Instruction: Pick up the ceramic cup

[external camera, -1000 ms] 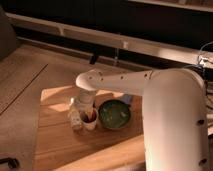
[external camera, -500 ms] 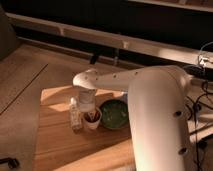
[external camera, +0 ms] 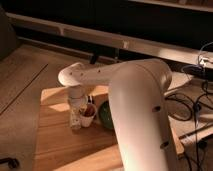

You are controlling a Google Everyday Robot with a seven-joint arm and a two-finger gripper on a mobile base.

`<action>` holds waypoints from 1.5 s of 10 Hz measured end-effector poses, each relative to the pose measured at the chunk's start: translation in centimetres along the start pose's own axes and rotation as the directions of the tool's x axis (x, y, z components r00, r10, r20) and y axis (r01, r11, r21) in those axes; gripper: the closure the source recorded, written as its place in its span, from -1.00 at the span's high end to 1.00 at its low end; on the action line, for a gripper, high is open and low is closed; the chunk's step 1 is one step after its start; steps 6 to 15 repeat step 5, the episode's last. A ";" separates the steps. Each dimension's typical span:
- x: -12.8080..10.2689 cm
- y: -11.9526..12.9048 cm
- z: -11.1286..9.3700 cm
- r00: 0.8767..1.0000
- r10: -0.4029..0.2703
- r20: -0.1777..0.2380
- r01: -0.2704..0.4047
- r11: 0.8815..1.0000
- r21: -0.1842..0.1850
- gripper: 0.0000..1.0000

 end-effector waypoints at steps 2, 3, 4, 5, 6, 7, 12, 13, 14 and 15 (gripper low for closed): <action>0.2 2.0 -2.6 0.999 -0.045 0.020 0.043 0.997 0.071 -1.00; 0.3 3.5 -5.0 0.995 -0.081 0.050 0.074 0.989 0.129 -1.00; 0.5 4.7 -7.2 0.991 -0.106 0.078 0.092 0.981 0.169 -1.00; 0.6 5.6 -9.1 0.987 -0.124 0.105 0.101 0.974 0.201 -1.00; 0.6 5.6 -9.1 0.987 -0.124 0.105 0.101 0.974 0.201 -1.00; 0.6 5.6 -9.1 0.987 -0.124 0.105 0.101 0.974 0.201 -1.00; 0.6 5.6 -9.1 0.987 -0.124 0.105 0.101 0.974 0.201 -1.00; 0.6 5.6 -9.1 0.987 -0.124 0.105 0.101 0.974 0.201 -1.00; 0.6 5.6 -9.1 0.987 -0.124 0.105 0.101 0.974 0.201 -1.00; 0.6 5.6 -9.1 0.987 -0.124 0.105 0.101 0.974 0.201 -1.00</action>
